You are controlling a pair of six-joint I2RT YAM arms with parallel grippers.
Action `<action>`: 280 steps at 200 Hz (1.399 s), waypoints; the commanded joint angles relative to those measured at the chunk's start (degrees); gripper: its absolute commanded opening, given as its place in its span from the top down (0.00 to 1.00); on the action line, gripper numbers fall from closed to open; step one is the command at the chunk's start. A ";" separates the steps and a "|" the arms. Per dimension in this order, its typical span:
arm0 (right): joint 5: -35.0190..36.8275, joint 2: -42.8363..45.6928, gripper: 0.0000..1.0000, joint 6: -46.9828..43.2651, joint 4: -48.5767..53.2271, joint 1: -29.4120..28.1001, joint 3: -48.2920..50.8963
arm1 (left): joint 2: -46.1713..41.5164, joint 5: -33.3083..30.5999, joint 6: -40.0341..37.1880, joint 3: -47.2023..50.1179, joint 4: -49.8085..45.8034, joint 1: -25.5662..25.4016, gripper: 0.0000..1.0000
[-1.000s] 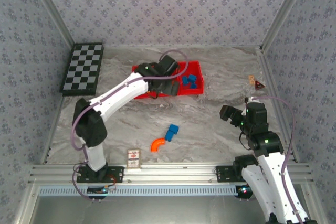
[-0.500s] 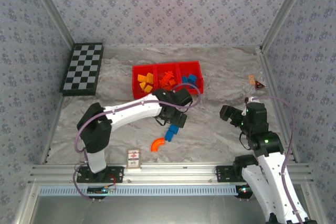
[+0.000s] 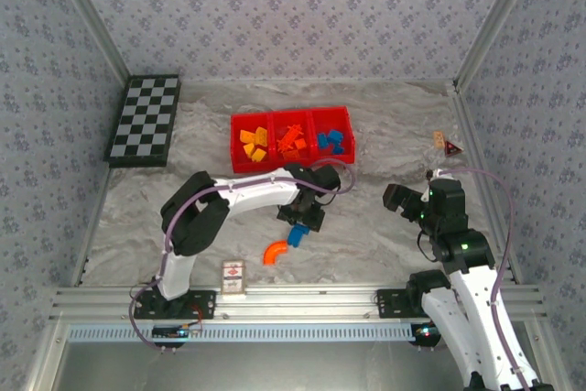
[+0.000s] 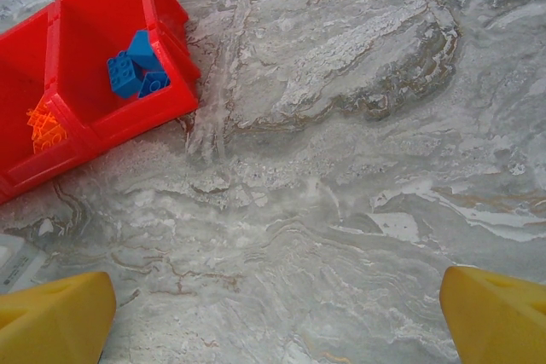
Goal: Sort the legos into containers by color
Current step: Pick up the lego from the middle-left of the table, then place the lego in the container.
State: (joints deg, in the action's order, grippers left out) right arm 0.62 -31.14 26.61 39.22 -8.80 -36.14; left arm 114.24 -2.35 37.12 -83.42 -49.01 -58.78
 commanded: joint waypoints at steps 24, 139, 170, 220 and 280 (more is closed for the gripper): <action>0.70 0.20 0.00 0.79 -0.01 -0.41 0.46 | 1.38 0.86 1.11 -1.24 0.67 1.02 0.41; 0.59 -0.14 0.00 0.57 -0.37 -0.09 0.63 | -2.03 -3.79 -0.06 -6.17 -1.40 2.40 0.62; 0.48 -0.26 0.00 0.60 -0.35 -0.04 0.63 | -2.75 -7.88 -3.55 -14.54 -1.17 3.52 0.63; 0.45 -0.24 0.00 0.72 -0.12 0.01 0.50 | 3.50 -13.70 -9.32 -31.42 4.99 6.47 0.63; 0.81 -0.19 0.00 0.77 0.26 -0.40 0.37 | 24.50 -19.36 -12.86 -61.02 -0.34 9.60 0.64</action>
State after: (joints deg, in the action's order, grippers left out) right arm 0.62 -31.29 26.61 39.22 -8.80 -36.12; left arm 130.69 -18.61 26.94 -134.65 -44.62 -50.17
